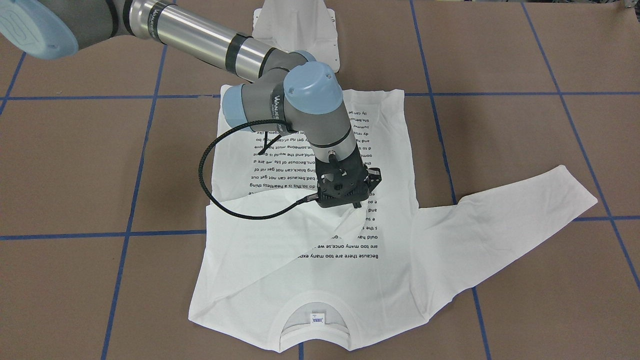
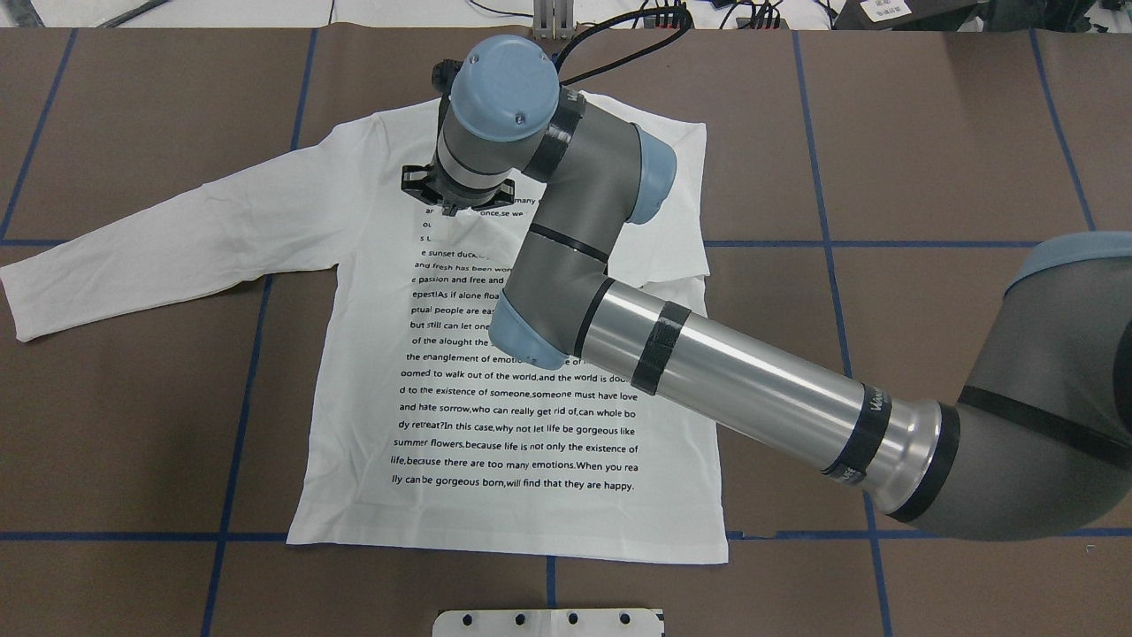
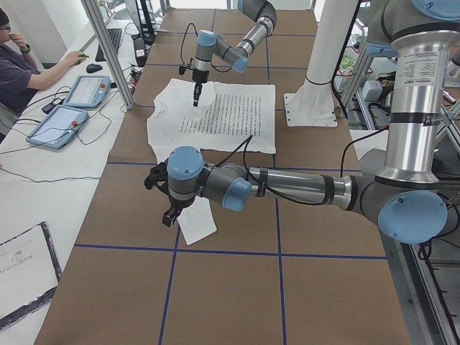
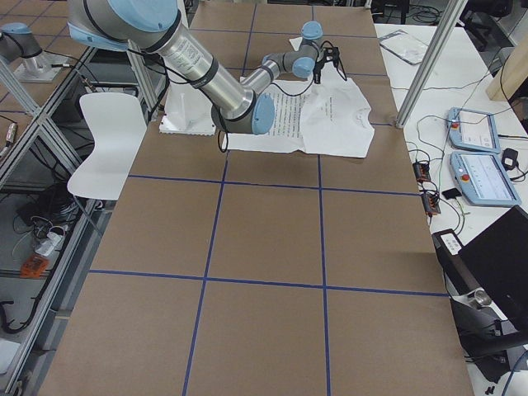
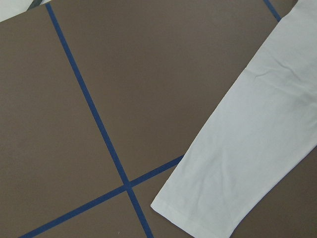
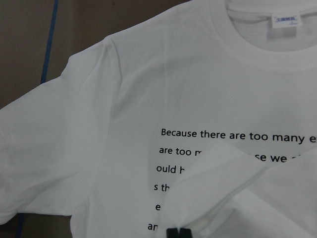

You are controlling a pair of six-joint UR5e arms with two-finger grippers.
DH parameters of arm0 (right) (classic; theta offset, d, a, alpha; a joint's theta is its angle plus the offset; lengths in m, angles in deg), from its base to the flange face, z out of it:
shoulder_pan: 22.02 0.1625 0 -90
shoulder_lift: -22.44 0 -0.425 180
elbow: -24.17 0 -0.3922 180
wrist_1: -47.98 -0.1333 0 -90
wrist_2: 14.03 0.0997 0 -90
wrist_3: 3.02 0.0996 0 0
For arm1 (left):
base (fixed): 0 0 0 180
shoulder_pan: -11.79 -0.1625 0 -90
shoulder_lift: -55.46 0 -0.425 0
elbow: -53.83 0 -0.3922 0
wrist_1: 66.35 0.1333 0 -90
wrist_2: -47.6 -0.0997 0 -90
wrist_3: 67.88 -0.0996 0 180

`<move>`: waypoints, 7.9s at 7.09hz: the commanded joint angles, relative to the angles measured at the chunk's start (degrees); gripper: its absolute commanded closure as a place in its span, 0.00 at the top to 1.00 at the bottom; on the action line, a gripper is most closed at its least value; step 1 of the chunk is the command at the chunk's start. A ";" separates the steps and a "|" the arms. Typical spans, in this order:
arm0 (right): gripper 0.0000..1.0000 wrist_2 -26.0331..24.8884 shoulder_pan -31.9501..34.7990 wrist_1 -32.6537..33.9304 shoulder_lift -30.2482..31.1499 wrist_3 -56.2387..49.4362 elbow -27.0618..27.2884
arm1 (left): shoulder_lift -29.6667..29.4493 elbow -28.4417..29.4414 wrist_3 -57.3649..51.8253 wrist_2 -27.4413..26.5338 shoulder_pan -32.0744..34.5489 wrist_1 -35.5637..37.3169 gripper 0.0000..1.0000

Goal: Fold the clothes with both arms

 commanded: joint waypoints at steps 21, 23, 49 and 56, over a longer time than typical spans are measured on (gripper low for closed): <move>0.62 -14.93 -9.88 3.99 0.21 1.79 -1.66 | -0.15 1.87 0.26 0.35 0.00 -1.15 1.00; 0.43 -14.76 -9.88 3.90 0.12 1.09 -2.72 | -0.15 3.09 0.25 0.35 0.00 -2.54 1.00; 0.87 -16.59 -11.55 -10.56 -8.23 17.26 -18.52 | -0.41 6.00 0.34 0.18 -0.09 -6.16 1.00; 1.00 -17.04 -11.29 1.33 -10.70 15.17 -7.98 | -0.60 13.35 13.01 -5.06 -0.35 -20.48 1.00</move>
